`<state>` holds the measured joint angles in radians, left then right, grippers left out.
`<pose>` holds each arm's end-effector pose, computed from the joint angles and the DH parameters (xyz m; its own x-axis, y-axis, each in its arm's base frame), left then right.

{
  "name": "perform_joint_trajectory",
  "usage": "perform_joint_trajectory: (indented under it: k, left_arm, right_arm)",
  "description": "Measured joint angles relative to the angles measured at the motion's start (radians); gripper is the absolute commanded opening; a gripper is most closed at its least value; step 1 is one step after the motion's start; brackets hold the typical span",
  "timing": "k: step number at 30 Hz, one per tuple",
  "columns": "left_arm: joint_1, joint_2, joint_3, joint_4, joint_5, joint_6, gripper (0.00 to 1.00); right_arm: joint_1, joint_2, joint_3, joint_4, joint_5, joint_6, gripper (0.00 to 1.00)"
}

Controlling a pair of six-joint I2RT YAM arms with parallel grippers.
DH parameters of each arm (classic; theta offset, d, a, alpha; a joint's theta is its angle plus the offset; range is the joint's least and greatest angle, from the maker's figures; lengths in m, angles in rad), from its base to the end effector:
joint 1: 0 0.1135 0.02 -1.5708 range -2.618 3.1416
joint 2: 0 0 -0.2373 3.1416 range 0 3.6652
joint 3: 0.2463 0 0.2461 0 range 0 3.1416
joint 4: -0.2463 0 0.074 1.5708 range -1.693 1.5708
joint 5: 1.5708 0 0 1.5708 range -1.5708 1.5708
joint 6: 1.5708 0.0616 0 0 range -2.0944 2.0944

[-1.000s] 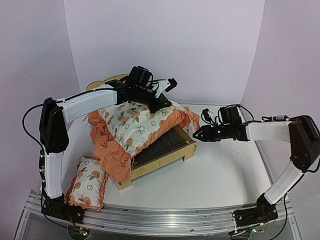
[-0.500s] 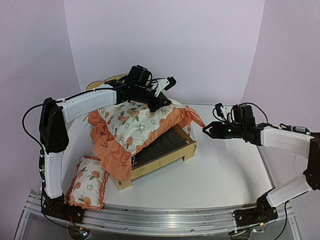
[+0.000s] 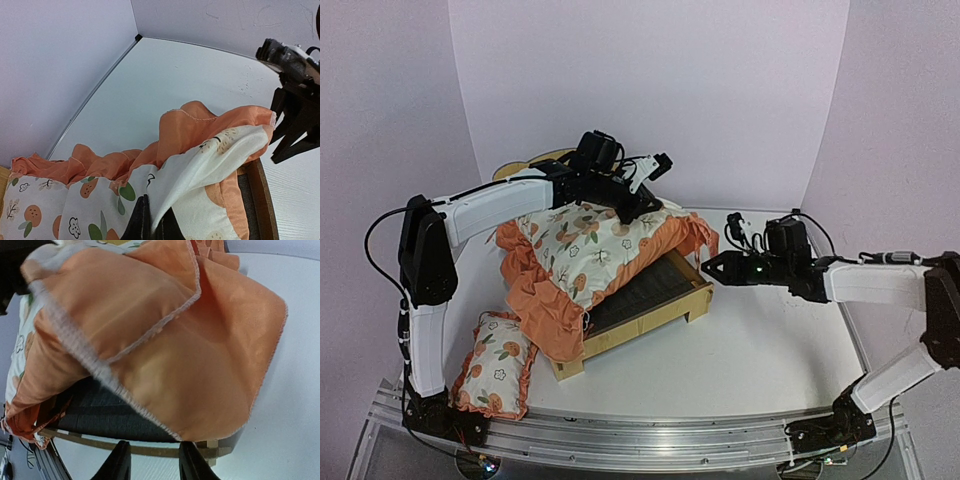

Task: Set up the pet bed

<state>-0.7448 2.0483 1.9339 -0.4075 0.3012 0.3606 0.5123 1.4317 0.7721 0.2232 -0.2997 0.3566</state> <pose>0.3465 -0.3443 0.2904 -0.0478 0.5024 -0.8633 0.9119 0.3746 0.1675 0.2812 0.1790 0.1935 -0.5901 0.0508 -0.8057 -0.5288 0.7298 0.4333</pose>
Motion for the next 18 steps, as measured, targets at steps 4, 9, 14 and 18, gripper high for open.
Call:
perform_joint_trajectory:
  k: [4, 9, 14, 18]
  left_arm:
    - [0.000, 0.000, 0.000, 0.000, 0.001, -0.003, 0.00]
    - [0.000, 0.000, 0.000, 0.000, 0.001, -0.003, 0.00]
    - [0.000, 0.000, 0.000, 0.000, 0.001, -0.003, 0.00]
    - [0.000, 0.000, 0.000, 0.000, 0.001, -0.003, 0.00]
  right_arm:
    - [0.004, 0.115, 0.074, 0.053, 0.015, 0.039, 0.29]
    - [0.007, 0.156, 0.115, 0.091, 0.031, 0.051, 0.29]
    - [0.011, 0.178, 0.126, 0.114, 0.039, 0.056, 0.23]
    - [0.017, 0.214, 0.141, 0.119, 0.039, 0.063, 0.17]
